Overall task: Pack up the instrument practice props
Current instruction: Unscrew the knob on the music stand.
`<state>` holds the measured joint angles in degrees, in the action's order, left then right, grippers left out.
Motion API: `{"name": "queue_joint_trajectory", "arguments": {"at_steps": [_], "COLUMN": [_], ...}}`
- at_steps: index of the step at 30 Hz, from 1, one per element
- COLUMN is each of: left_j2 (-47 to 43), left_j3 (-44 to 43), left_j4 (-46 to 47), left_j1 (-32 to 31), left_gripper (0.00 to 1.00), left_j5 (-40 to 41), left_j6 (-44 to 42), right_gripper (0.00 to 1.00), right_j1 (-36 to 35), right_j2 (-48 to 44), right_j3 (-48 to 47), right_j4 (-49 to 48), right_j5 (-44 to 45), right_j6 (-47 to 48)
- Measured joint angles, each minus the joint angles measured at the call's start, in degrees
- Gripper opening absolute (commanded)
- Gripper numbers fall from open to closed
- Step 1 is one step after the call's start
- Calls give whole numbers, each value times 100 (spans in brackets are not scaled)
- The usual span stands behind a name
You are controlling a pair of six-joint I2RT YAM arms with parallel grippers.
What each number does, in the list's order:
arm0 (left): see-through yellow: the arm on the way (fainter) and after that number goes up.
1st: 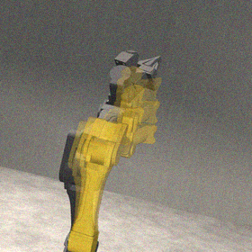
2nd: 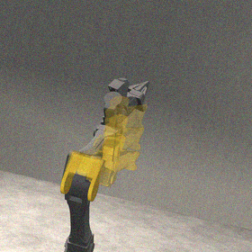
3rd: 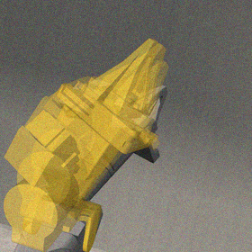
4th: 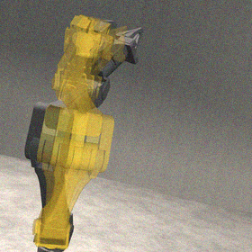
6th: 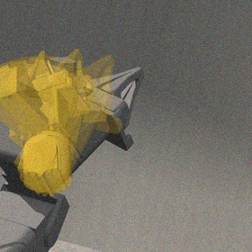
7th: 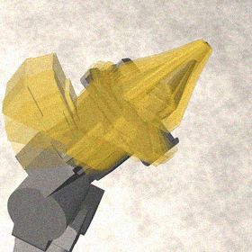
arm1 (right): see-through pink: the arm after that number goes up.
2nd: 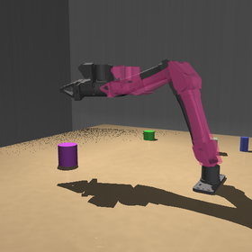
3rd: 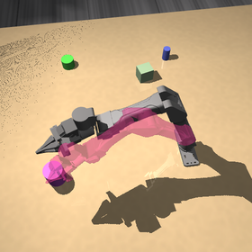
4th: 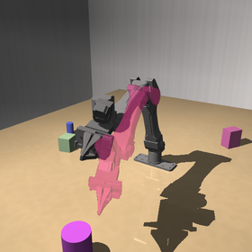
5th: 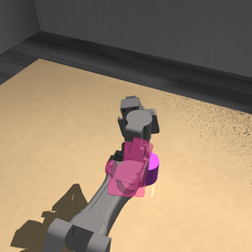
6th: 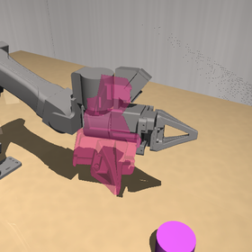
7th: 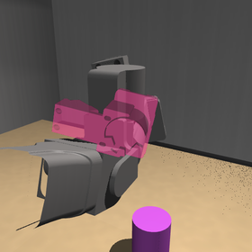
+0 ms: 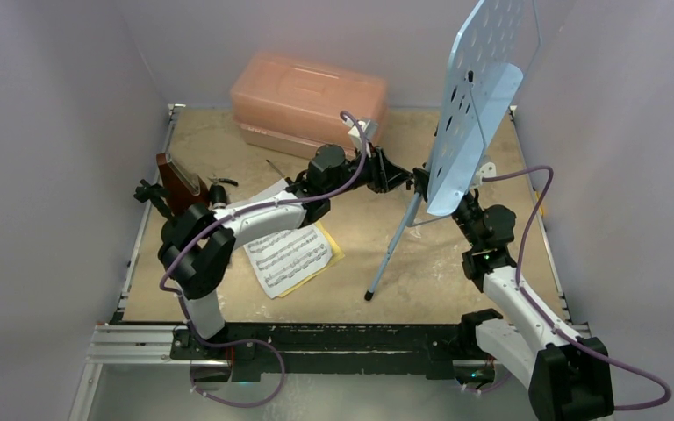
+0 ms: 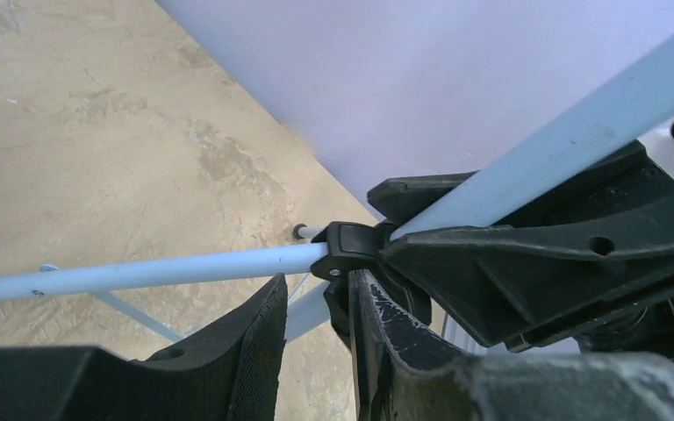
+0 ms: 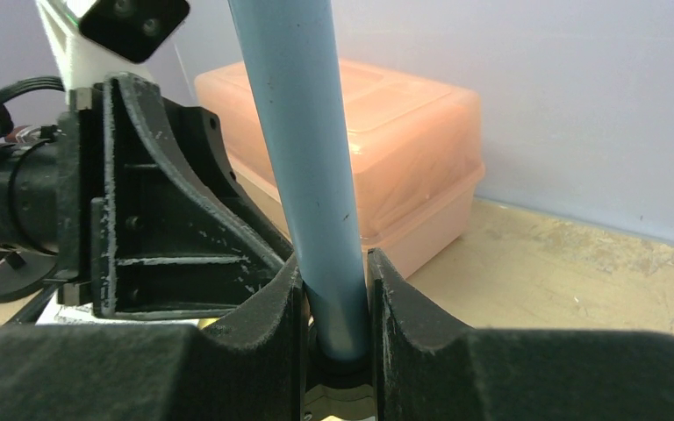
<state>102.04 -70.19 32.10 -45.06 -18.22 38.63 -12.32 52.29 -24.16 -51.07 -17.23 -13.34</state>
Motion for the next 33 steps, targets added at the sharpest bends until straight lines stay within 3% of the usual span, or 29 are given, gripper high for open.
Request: {"name": "queue_joint_trajectory", "arguments": {"at_steps": [13, 20, 33], "left_j2": [232, 258, 254], "left_j3": [-35, -33, -22], "left_j4": [-299, -293, -479], "left_j1": [160, 138, -173], "left_gripper": [28, 34, 38], "left_j5": [205, -24, -94], "left_j6": [278, 249, -750], "right_gripper": [5, 5, 5], "right_j1": [0, 0, 0], "right_j2": [7, 11, 15], "right_j3": [2, 4, 4], "right_j4": [-15, -22, -28], "right_j5": [0, 0, 2], "right_j6": [-17, -33, -44]}}
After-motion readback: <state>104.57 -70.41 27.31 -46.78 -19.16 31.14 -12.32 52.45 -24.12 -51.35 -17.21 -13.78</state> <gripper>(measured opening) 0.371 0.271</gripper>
